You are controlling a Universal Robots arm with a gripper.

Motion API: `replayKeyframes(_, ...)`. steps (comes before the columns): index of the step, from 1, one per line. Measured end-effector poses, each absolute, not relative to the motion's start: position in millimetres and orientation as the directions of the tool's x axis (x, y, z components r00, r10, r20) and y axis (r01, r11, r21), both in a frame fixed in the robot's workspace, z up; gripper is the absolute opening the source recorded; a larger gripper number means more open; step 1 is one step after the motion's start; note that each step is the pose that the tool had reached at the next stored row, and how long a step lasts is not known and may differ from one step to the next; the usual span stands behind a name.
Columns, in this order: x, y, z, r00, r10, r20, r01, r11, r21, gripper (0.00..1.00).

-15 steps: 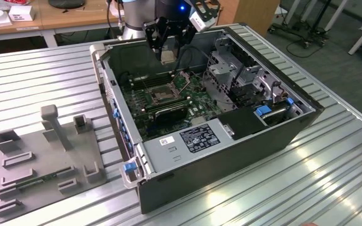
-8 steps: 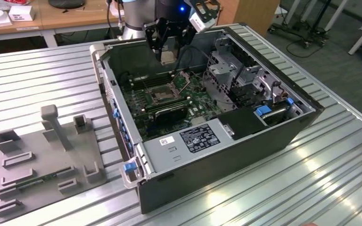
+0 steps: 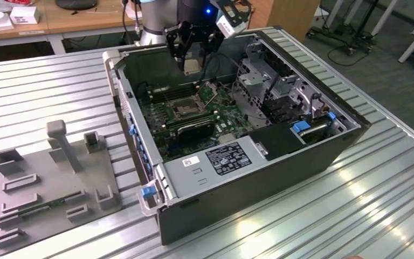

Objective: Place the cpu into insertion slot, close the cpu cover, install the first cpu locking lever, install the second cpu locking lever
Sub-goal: 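Place the cpu into insertion slot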

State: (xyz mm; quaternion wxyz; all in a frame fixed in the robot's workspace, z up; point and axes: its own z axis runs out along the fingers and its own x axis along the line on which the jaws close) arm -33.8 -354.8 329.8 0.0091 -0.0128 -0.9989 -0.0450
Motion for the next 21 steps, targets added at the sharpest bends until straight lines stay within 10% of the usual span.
replayKeyframes(21,-33.8,-354.8,326.6,-1.000,0.025,0.019,0.026,0.996,0.090,0.54)
